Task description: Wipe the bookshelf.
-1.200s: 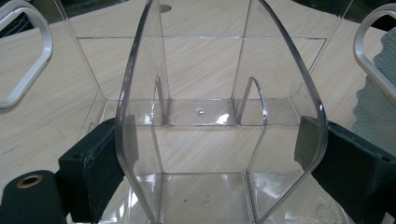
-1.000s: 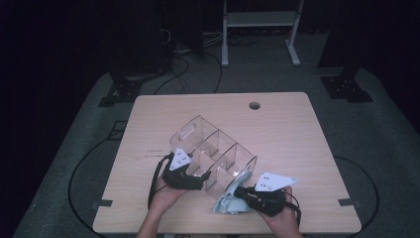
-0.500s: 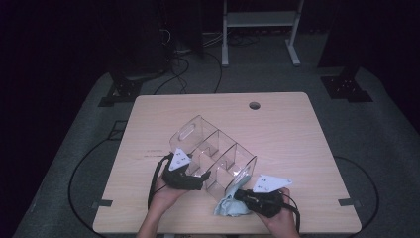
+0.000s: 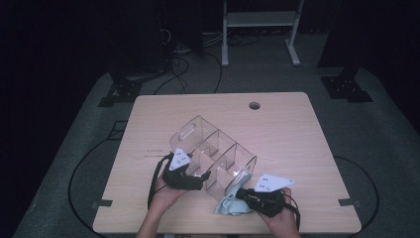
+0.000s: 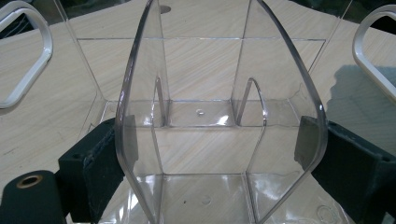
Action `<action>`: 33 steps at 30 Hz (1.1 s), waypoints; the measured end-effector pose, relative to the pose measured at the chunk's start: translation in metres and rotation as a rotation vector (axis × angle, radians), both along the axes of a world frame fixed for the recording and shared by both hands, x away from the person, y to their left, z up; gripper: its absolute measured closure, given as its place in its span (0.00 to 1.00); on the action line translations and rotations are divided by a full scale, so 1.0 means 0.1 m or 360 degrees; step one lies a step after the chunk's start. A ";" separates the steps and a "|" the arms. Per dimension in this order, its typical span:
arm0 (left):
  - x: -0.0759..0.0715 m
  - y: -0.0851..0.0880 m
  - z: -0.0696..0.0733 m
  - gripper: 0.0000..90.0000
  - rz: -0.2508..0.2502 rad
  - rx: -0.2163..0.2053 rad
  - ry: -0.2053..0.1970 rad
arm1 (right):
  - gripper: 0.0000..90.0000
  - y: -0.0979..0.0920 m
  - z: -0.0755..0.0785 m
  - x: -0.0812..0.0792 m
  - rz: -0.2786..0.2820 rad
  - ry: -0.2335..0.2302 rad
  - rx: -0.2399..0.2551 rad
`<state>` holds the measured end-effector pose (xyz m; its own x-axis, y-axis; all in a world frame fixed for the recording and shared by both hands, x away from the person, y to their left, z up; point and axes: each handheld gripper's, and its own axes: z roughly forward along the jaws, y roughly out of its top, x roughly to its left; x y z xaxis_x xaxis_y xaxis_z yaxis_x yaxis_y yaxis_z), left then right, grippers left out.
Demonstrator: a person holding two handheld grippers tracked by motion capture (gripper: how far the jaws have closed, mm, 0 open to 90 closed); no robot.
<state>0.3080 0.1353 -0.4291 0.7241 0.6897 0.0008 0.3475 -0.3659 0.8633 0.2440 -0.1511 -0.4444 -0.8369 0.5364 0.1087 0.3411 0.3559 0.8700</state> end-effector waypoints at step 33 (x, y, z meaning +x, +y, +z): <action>0.00 0.00 0.00 0.11 -0.0004 0.0007 -0.0002 | 0.95 -0.41 -0.09 0.38 -0.0291 0.0042 0.0049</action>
<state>0.3078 0.1349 -0.4287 0.7258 0.6878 0.0046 0.3455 -0.3703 0.8623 0.2818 -0.1925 -0.4533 -0.7226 0.6752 0.1481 0.4204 0.2592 0.8695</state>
